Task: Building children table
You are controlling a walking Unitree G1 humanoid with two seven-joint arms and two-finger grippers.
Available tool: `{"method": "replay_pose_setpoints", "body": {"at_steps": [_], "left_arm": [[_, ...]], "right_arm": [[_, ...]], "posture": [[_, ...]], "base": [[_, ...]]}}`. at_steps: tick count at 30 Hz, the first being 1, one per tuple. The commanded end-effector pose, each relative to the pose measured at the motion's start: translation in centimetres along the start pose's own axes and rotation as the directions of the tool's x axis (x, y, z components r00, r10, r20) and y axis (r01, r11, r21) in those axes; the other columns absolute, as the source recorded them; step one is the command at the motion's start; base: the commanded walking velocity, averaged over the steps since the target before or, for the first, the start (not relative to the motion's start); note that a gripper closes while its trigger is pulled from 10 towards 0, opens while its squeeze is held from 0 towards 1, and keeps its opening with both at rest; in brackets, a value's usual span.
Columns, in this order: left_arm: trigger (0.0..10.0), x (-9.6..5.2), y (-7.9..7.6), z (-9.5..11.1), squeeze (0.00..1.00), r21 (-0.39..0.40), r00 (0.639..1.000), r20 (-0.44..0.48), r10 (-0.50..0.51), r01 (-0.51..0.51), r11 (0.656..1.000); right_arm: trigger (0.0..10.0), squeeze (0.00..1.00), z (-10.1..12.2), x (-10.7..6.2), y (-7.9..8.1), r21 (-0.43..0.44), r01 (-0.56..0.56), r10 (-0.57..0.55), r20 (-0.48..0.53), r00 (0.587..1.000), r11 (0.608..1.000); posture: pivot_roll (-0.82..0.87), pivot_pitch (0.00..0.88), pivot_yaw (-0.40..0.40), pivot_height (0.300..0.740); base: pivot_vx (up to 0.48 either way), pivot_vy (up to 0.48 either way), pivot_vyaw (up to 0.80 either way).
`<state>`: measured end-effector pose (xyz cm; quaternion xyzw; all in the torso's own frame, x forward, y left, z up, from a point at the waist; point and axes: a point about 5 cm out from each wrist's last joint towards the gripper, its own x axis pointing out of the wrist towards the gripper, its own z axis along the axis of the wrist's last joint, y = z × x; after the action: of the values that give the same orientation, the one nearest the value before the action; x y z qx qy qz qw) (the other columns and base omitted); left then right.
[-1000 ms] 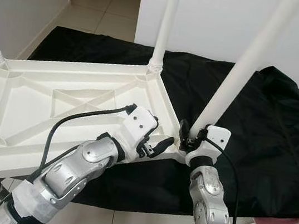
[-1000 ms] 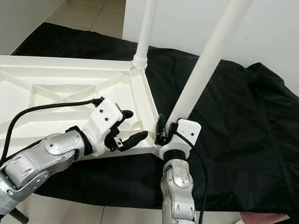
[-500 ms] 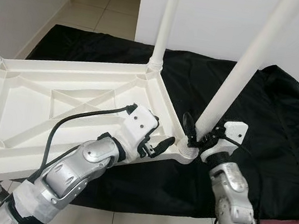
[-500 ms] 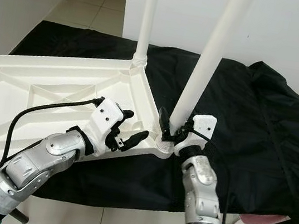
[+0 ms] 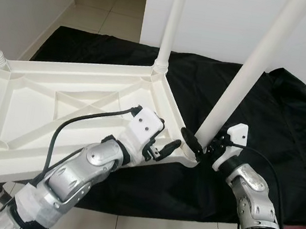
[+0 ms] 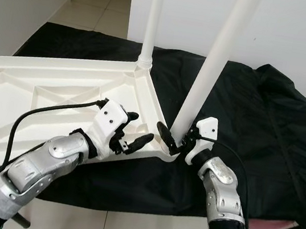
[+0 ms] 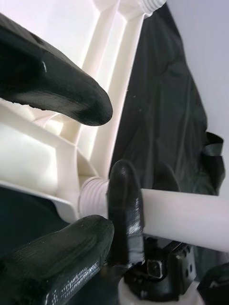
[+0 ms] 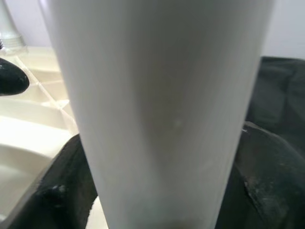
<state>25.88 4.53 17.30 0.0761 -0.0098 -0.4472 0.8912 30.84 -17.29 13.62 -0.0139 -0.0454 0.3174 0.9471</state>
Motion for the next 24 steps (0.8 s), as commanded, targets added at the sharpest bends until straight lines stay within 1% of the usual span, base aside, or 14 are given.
{"method": "replay_pose_setpoints", "body": {"at_steps": [1, 2, 3, 5, 9, 12, 13, 14, 15, 16, 21, 22, 23, 24], "left_arm": [[10.0, -0.1, -1.4, -0.7, 0.00, -0.007, 0.983, -0.039, -0.182, 0.182, 0.983], [10.0, -0.1, -1.4, -0.7, 0.00, -0.007, 0.983, -0.039, -0.182, 0.182, 0.983], [10.0, 0.0, -1.5, -1.0, 0.00, -0.010, 0.981, -0.052, -0.185, 0.185, 0.983], [10.0, 0.0, -1.5, -1.4, 0.00, -0.012, 0.981, -0.065, -0.185, 0.185, 0.983], [10.0, 0.1, -1.5, -1.5, 0.00, -0.011, 0.981, -0.067, -0.183, 0.183, 0.983], [10.0, 0.1, -1.4, -1.5, 0.00, -0.013, 0.982, -0.068, -0.178, 0.177, 0.984], [10.0, 0.1, -1.5, -1.5, 0.00, -0.014, 0.982, -0.068, -0.177, 0.177, 0.984], [10.0, 0.1, -1.5, -1.5, 0.00, -0.014, 0.982, -0.069, -0.177, 0.177, 0.984], [10.0, 0.1, -1.5, -1.5, 0.00, -0.014, 0.982, -0.069, -0.177, 0.177, 0.984], [10.0, 0.1, -1.5, -1.5, 0.00, -0.014, 0.982, -0.069, -0.177, 0.177, 0.984], [10.0, 0.2, -1.5, -1.5, 0.00, -0.012, 0.982, -0.069, -0.176, 0.175, 0.984], [10.0, 0.2, -1.5, -1.5, 0.00, -0.012, 0.982, -0.069, -0.175, 0.175, 0.985], [10.0, 0.2, -1.5, -1.5, 0.00, -0.012, 0.982, -0.069, -0.175, 0.175, 0.985], [10.0, 0.2, -1.6, -1.6, 0.00, -0.013, 0.982, -0.069, -0.175, 0.175, 0.984]], "right_arm": [[0.7, 0.00, -0.3, 0.0, -0.4, -0.017, -0.025, 0.024, -0.024, 0.999, 1.000], [0.7, 0.00, -0.3, 0.0, -0.4, -0.017, -0.025, 0.024, -0.024, 0.999, 1.000], [0.0, 0.00, -0.5, 0.1, -0.6, -0.018, -0.032, 0.031, -0.031, 0.999, 0.999], [0.0, 0.00, -0.7, 0.2, -0.9, -0.020, -0.030, 0.030, -0.038, 0.999, 0.999], [0.0, 0.00, -0.8, 0.2, -1.1, -0.018, -0.027, 0.026, -0.040, 0.999, 0.999], [0.0, 0.00, -1.1, 0.1, -1.2, 0.016, -0.010, 0.010, -0.034, 0.999, 1.000], [1.8, 0.00, -1.2, 0.0, -1.1, 0.023, -0.008, 0.009, -0.033, 0.999, 1.000], [5.8, 0.00, -1.3, 0.0, -1.1, 0.032, -0.008, 0.009, -0.032, 0.999, 0.999], [5.8, 0.00, -1.3, 0.0, -1.1, 0.032, -0.008, 0.009, -0.032, 0.999, 0.999], [10.0, 0.00, -1.3, 0.0, -1.0, 0.036, -0.009, 0.010, -0.031, 0.999, 0.999], [10.0, 0.00, -1.3, 0.1, -0.3, 0.076, 0.012, -0.011, -0.008, 1.000, 0.997], [10.0, 0.00, -1.3, 0.2, 0.0, 0.081, 0.040, -0.039, -0.010, 0.999, 0.996], [10.0, 0.00, -1.3, 0.2, 0.0, 0.081, 0.040, -0.039, -0.010, 0.999, 0.996], [10.0, 0.00, -1.4, 0.3, 0.2, 0.078, 0.072, -0.071, -0.014, 0.997, 0.994]], "posture": [[0.00, 0.001, -0.053, 0.740], [0.00, 0.001, -0.053, 0.740], [0.00, 0.000, -0.053, 0.740], [0.00, 0.000, -0.054, 0.740], [0.01, 0.000, -0.056, 0.740], [0.00, 0.000, -0.057, 0.740], [0.00, 0.000, -0.061, 0.740], [0.00, 0.000, -0.061, 0.740], [0.00, 0.000, -0.061, 0.740], [0.00, 0.000, -0.061, 0.740], [0.00, 0.000, -0.067, 0.740], [0.00, 0.000, -0.071, 0.740], [0.00, 0.000, -0.071, 0.740], [0.00, 0.000, -0.071, 0.740]], "base": [[0.000, 0.000, 0.00], [0.000, 0.000, 0.00], [0.000, 0.000, 0.00], [0.000, 0.000, 0.00], [0.000, 0.000, 0.00], [0.000, 0.000, 0.00], [0.000, 0.000, 0.00], [0.000, 0.000, 0.00], [0.000, 0.000, 0.00], [0.000, 0.000, 0.00], [0.000, 0.000, 0.00], [0.000, 0.000, 0.00], [0.000, 0.000, 0.00], [0.000, 0.000, 0.00]]}}
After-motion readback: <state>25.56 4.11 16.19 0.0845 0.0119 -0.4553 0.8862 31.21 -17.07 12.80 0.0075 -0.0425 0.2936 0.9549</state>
